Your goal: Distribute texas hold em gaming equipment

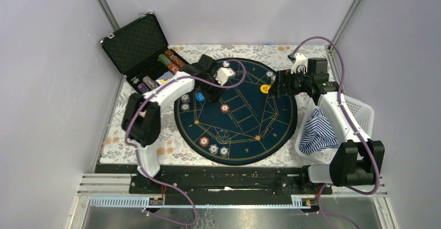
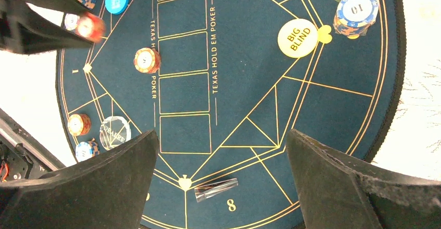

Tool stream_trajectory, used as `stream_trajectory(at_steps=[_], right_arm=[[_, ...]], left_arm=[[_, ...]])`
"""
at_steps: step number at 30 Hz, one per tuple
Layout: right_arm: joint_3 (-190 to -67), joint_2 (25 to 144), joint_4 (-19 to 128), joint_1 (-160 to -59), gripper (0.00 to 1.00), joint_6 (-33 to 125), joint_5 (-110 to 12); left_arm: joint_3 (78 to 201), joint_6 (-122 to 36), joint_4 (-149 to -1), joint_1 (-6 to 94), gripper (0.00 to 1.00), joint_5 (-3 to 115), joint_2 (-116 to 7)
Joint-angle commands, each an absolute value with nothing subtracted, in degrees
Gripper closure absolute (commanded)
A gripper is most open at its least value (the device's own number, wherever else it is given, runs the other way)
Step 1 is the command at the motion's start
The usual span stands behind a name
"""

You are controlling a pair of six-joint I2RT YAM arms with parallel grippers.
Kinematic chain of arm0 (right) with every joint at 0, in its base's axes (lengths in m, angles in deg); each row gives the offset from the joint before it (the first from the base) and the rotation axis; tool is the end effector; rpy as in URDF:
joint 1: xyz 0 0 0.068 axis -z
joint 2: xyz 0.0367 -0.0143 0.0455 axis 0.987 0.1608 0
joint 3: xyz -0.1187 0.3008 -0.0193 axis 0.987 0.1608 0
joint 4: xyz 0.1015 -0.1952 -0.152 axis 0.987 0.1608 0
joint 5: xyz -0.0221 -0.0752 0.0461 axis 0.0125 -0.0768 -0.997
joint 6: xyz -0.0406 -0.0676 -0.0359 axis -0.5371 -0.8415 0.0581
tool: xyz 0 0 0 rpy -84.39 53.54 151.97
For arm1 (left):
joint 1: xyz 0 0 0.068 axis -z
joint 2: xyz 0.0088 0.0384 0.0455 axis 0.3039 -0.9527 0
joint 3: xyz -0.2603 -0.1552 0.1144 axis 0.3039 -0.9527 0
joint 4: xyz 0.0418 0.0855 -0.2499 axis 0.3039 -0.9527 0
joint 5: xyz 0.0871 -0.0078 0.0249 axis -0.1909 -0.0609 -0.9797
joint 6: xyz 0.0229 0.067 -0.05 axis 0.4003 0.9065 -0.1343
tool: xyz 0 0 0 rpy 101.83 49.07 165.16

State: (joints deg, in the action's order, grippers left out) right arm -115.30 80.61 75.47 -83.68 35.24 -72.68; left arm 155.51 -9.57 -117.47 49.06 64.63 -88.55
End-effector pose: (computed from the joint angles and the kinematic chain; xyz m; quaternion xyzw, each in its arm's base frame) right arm 0.3179 0.0558 0.3333 -0.1728 0.8509 0.2339 0.4375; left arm 0.3742 -0.2539 0.2440 0.4634 0.8416 -0.1600 0.2266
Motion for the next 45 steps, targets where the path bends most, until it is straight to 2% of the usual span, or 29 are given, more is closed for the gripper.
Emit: stream_trajectory(at_steps=[1, 6, 10, 23, 32, 45], right_arm=[[-116.24, 81.19, 75.86, -83.5, 0.0, 34.63, -73.38], [-116.31, 81.7, 75.82, -83.53, 0.0, 34.81, -73.44], [-116.33, 82.12, 75.88, -83.55, 0.0, 34.69, -73.3], [-116.26, 82.43, 76.25, -83.52, 0.0, 34.04, -73.49], [-116.41, 82.95, 76.47, -83.48, 0.0, 34.11, -73.83], [-116.41, 83.21, 76.41, -83.55, 0.0, 34.18, -73.8]], left_arm=[[151.11, -6.44, -118.68, 42.07, 0.67, 66.21, -78.9], [150.36, -5.89, -118.84, 34.63, 0.67, 66.31, -77.75], [151.72, -9.39, -115.88, 32.33, 0.64, 64.76, -80.66], [157.78, -13.83, -111.04, 32.19, 0.64, 58.09, -92.27], [158.39, -13.51, -108.79, 32.1, 0.62, 55.51, -95.24], [158.71, -13.27, -108.85, 31.92, 0.52, 52.78, -97.27]])
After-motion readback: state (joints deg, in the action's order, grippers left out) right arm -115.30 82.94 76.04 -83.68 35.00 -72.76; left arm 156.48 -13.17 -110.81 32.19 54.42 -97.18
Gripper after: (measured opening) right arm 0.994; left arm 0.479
